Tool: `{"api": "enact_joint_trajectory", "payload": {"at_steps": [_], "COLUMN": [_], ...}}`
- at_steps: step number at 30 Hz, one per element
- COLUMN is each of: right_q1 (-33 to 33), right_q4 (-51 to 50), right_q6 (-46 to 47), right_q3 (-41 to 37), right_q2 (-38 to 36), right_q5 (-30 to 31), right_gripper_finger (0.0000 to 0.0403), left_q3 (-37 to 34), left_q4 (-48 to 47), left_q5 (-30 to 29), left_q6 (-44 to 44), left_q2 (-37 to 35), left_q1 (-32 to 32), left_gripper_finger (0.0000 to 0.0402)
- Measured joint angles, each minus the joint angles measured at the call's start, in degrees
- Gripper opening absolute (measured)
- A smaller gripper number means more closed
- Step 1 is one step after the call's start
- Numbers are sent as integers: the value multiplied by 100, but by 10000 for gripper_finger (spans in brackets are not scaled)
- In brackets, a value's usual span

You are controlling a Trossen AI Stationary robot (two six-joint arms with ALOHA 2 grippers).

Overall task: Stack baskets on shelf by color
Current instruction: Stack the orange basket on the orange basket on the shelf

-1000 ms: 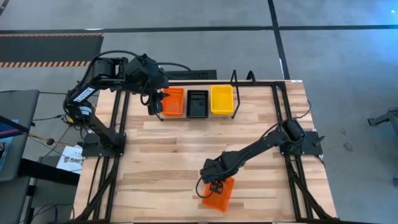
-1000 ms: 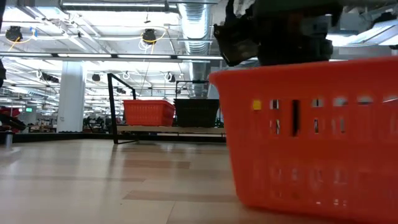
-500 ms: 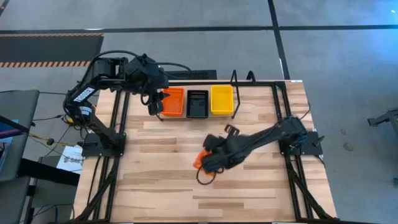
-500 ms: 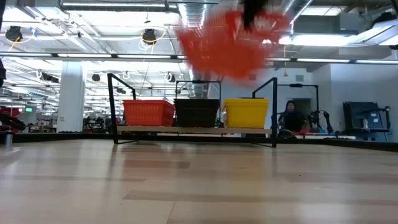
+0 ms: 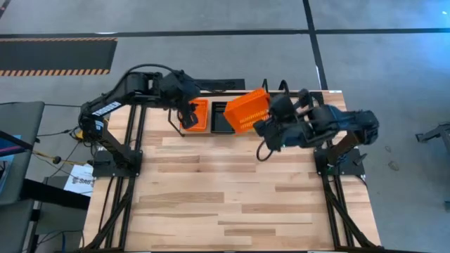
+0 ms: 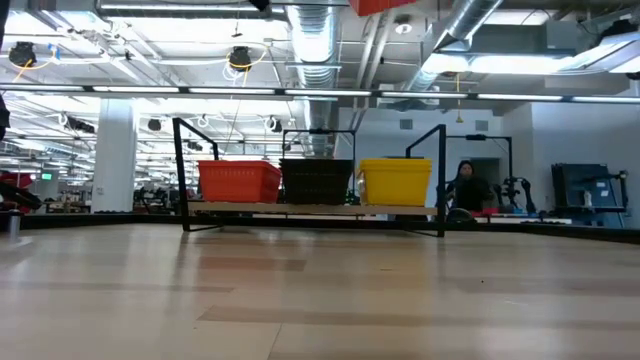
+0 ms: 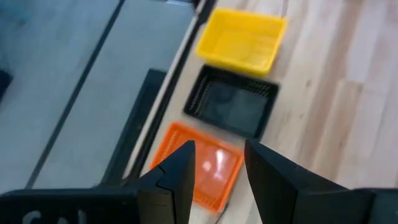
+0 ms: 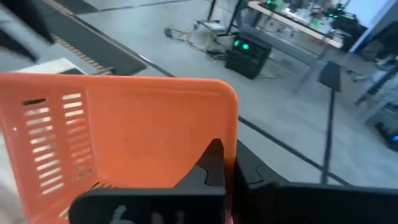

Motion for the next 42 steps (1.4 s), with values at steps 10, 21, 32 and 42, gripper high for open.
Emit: {"api": "enact_joint_trajectory", "payload": {"at_steps": [10,21,32,42], "right_q1": [-1040,-1693,-1266,-1021], "right_q4": [-311,-108,847,744], "right_q6": [-705,-739,-1841,-1905], "right_q3": [-54,-50,-48,-44], "right_q2": [121,171,173,158], "right_q5": [130,497,1029,1112], "right_gripper_finger": [6,6,6,5], "left_q3": [-780,-1323,-1971,-1970], "left_q4": [2230,3592,5222,5674], "left_q5": [1191,736,1280,1289], "left_q6": [641,607,-313,-609], "left_q2": [4,7,11,286], "left_q1": [-37,329,577,582], "left_gripper_finger": [128,128,128,128]}}
